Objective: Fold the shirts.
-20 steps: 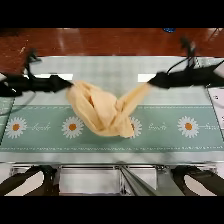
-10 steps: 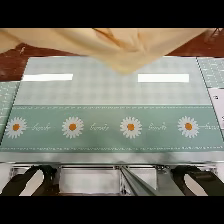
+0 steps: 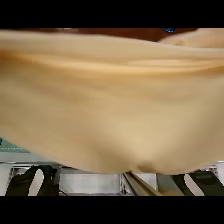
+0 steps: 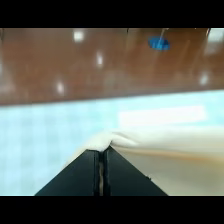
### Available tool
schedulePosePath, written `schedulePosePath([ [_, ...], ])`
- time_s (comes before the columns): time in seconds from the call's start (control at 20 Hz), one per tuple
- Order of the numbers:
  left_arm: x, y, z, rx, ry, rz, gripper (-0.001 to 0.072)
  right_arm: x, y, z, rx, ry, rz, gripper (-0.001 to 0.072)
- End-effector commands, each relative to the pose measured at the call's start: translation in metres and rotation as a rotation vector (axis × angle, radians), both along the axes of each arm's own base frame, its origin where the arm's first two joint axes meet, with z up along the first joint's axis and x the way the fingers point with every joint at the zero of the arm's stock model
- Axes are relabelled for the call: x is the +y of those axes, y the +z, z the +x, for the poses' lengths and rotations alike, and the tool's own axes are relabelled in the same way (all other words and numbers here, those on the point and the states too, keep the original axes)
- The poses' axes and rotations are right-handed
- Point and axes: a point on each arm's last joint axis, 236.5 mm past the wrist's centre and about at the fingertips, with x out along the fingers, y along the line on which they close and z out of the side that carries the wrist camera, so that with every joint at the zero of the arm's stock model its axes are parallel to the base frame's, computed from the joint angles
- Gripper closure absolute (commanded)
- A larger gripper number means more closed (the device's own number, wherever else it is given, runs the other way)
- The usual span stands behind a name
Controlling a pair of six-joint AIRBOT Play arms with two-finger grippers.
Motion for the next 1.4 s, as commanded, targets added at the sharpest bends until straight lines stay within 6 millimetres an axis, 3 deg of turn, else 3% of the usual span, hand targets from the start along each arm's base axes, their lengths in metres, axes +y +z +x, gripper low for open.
schedulePosePath([
  [0.0, -0.014, -0.108, 0.002, 0.259, -0.065, -0.086, 0.0689, -0.002, -0.093, 0.028, 0.282, -0.018, 0.002, 0.0690],
  [0.15, -0.050, -0.224, -0.003, 0.551, -0.207, -0.214, 0.0689, -0.003, -0.194, 0.068, 0.471, -0.044, 0.027, 0.0690],
  [0.3, -0.067, -0.323, 0.001, 0.708, -0.212, -0.277, 0.0689, -0.008, -0.277, 0.108, 0.623, -0.077, 0.088, 0.0691],
  [0.4, -0.068, -0.369, 0.019, 0.741, -0.153, -0.292, 0.0689, -0.012, -0.310, 0.146, 0.674, -0.065, 0.176, 0.0690],
  [0.5, -0.067, -0.394, 0.050, 0.735, -0.093, -0.285, 0.0689, -0.013, -0.341, 0.183, 0.710, -0.040, 0.284, 0.0689],
  [0.7, -0.076, -0.420, 0.109, 0.776, -0.055, -0.273, 0.0688, -0.008, -0.400, 0.229, 0.813, -0.031, 0.417, 0.0688],
  [0.75, -0.081, -0.422, 0.121, 0.800, -0.057, -0.290, 0.0656, -0.003, -0.409, 0.236, 0.831, -0.027, 0.452, 0.0619],
  [0.8, -0.086, -0.423, 0.132, 0.821, -0.068, -0.299, 0.0476, 0.002, -0.416, 0.240, 0.849, -0.030, 0.500, 0.0336],
  [0.85, -0.088, -0.420, 0.140, 0.841, -0.085, -0.299, 0.0205, 0.002, -0.417, 0.242, 0.857, -0.018, 0.507, 0.0300],
  [0.95, -0.072, -0.401, 0.150, 0.889, -0.124, -0.274, 0.0201, -0.017, -0.398, 0.242, 0.851, -0.030, 0.511, 0.0301],
  [1.05, -0.031, -0.373, 0.155, 0.897, -0.098, -0.264, 0.0202, -0.054, -0.370, 0.226, 0.840, -0.059, 0.473, 0.0302],
  [1.15, 0.018, -0.350, 0.152, 0.879, 0.001, -0.321, 0.0202, -0.107, -0.353, 0.192, 0.838, -0.178, 0.429, 0.0303],
  [1.2, 0.038, -0.349, 0.140, 0.897, 0.056, -0.363, 0.0202, -0.125, -0.352, 0.173, 0.839, -0.236, 0.425, 0.0303],
  [1.3, 0.048, -0.373, 0.095, 1.048, 0.132, -0.477, 0.0202, -0.136, -0.370, 0.138, 0.830, -0.318, 0.487, 0.0303],
  [1.35, 0.041, -0.393, 0.067, 1.145, 0.136, -0.527, 0.0201, -0.125, -0.386, 0.123, 0.826, -0.325, 0.538, 0.0303],
])
